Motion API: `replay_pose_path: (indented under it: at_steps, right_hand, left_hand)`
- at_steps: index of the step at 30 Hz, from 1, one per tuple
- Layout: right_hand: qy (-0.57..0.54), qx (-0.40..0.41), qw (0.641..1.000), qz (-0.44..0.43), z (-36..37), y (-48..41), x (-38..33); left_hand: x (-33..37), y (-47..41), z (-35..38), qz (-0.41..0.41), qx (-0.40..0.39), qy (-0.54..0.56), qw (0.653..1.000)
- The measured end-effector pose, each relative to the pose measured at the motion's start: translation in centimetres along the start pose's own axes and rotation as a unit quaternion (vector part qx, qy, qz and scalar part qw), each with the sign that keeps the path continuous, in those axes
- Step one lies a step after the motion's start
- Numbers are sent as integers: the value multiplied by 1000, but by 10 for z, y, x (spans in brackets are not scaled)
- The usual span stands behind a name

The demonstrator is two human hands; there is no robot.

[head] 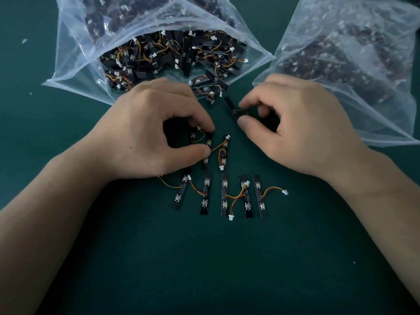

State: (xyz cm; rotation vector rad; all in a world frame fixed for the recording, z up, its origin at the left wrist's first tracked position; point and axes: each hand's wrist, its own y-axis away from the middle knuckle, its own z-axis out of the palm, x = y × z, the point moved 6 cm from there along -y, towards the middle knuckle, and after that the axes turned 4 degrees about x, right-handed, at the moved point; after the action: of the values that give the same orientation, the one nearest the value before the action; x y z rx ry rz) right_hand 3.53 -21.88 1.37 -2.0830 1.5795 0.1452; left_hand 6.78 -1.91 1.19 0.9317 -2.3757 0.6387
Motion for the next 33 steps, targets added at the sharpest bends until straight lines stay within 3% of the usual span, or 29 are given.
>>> replay_pose_path:
  at_steps: [5, 22, 33]
  right_hand:
    - [-49, 13, 999, 10, -2, -1, 7]
    - [-27, -53, 998, 29, 4, 1, 4]
    - [-64, -80, 995, -14, -1, -3, 13]
  left_hand:
    - [0, -1, 1, 1, 0, 1, 1000]
    - [0, -1, 1, 2, -1, 4, 1000]
    - [1, 0, 1, 4, 1, 0, 1000]
